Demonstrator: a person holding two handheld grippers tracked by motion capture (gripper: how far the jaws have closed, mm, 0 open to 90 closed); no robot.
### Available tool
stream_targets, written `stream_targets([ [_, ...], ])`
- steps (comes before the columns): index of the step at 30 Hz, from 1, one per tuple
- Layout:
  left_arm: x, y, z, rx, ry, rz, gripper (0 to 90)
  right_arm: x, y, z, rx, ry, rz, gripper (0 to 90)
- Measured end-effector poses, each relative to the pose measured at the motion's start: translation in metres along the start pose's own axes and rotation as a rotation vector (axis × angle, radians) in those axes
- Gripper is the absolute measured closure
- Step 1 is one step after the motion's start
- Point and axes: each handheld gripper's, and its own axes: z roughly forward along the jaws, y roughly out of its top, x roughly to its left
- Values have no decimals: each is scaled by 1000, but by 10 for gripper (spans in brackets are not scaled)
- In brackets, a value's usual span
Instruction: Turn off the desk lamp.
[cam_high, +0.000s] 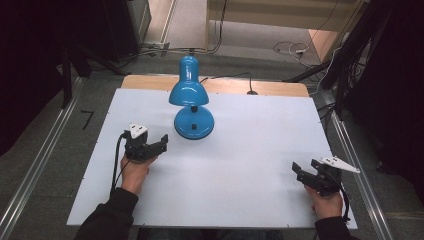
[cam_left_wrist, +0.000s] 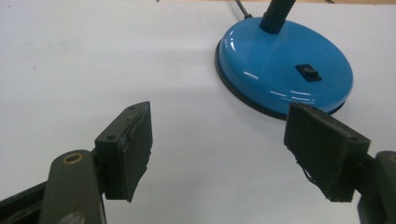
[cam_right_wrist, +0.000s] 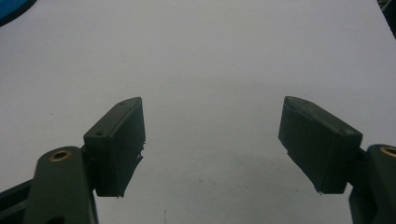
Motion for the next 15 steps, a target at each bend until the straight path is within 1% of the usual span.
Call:
stream_targets([
  [15,8,-5,-13,-8,3,-12,242,0,0,0,-1,0,-1,215],
])
